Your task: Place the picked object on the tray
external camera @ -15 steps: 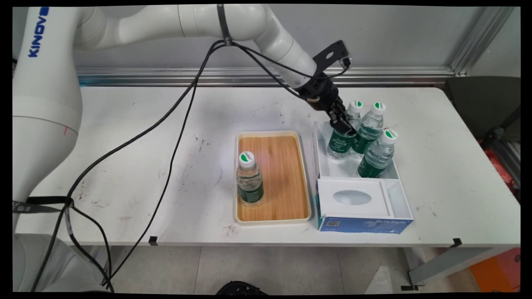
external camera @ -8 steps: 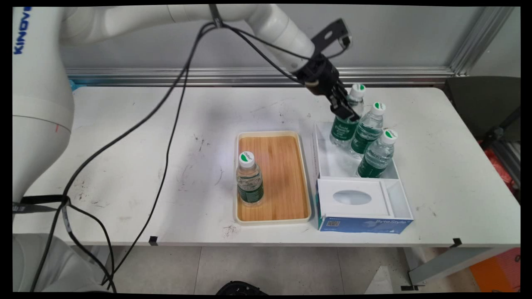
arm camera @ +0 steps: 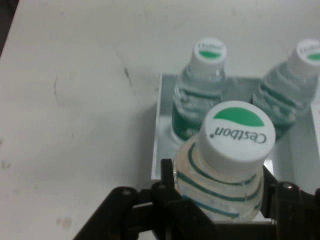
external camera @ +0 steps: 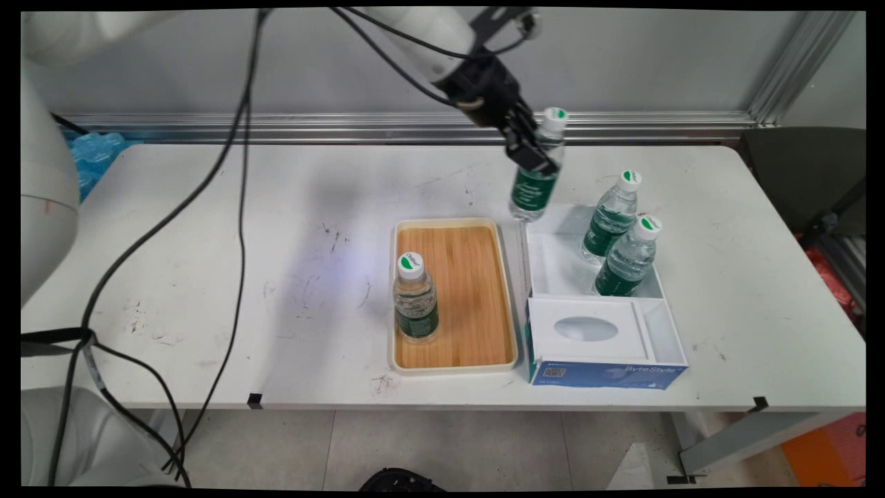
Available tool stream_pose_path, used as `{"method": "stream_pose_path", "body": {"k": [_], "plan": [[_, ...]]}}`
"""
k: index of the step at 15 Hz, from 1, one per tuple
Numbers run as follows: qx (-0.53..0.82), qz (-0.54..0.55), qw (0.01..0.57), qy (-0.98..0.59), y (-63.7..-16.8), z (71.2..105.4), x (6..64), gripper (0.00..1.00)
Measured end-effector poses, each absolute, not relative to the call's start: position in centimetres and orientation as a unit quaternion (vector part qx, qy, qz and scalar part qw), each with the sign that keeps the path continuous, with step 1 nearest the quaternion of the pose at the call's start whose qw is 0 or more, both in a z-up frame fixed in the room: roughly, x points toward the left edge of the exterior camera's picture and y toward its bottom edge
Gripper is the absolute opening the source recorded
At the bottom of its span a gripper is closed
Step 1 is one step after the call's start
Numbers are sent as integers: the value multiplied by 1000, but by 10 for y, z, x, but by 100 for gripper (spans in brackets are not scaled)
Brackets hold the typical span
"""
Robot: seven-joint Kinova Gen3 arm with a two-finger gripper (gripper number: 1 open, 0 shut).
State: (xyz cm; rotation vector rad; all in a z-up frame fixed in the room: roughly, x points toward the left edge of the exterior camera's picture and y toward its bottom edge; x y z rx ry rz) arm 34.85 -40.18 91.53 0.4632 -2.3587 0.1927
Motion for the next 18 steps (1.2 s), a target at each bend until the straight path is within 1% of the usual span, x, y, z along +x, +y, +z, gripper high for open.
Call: {"method": "stream_pose_path", "body": {"k": [4,7,11,18], "plan": [[181,78,346,-917,-384,920,379,0],[181,79,340,-919,-374,915,395,0],[184,83,339,-919,-366,896,407,0],[185,87,339,-918,-369,858,407,0]]}}
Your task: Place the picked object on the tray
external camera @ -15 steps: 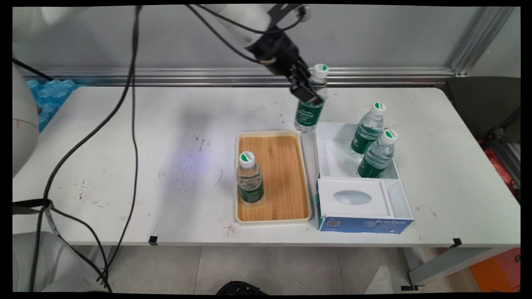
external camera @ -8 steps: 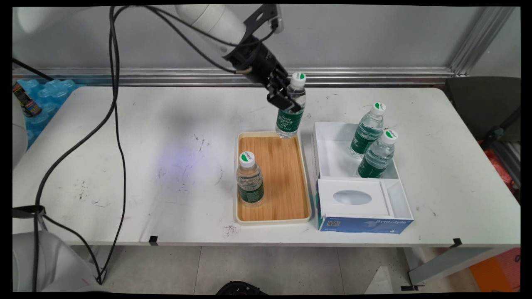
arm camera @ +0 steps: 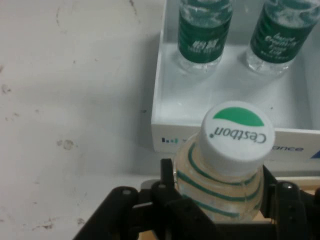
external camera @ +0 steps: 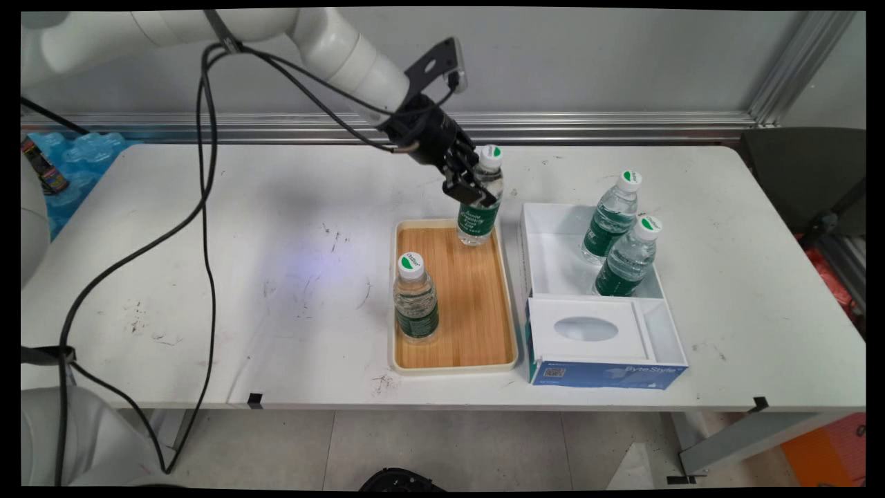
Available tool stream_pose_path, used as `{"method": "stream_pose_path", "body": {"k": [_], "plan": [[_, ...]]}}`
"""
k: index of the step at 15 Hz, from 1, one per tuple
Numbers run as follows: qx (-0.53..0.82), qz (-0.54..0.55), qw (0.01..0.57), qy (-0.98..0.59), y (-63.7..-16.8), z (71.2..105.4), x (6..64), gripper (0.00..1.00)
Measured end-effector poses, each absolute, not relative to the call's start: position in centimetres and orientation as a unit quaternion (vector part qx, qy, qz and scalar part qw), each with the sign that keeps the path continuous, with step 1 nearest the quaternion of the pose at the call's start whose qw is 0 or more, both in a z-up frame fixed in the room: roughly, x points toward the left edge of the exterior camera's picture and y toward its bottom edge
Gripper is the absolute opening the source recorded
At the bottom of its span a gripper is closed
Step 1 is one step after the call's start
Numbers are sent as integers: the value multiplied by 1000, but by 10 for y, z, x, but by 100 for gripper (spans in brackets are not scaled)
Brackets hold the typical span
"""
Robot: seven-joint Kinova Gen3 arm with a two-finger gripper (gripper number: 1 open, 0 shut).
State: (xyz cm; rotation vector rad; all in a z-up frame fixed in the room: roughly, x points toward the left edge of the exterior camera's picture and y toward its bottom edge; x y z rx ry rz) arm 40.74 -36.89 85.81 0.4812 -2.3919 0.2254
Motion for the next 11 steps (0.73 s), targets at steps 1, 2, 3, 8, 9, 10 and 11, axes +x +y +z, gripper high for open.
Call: {"method": "stream_pose_path", "body": {"k": [1,2,3,8,9,10,11], "plan": [[185,86,339,-918,-370,853,407,0],[184,84,340,-918,-370,848,406,0],[184,83,340,-918,-371,843,406,0],[183,79,343,-918,-372,829,410,0],[183,78,344,-918,-371,827,411,100],[182,77,344,-918,-370,826,413,100],[181,77,345,-918,-369,824,415,100]]}}
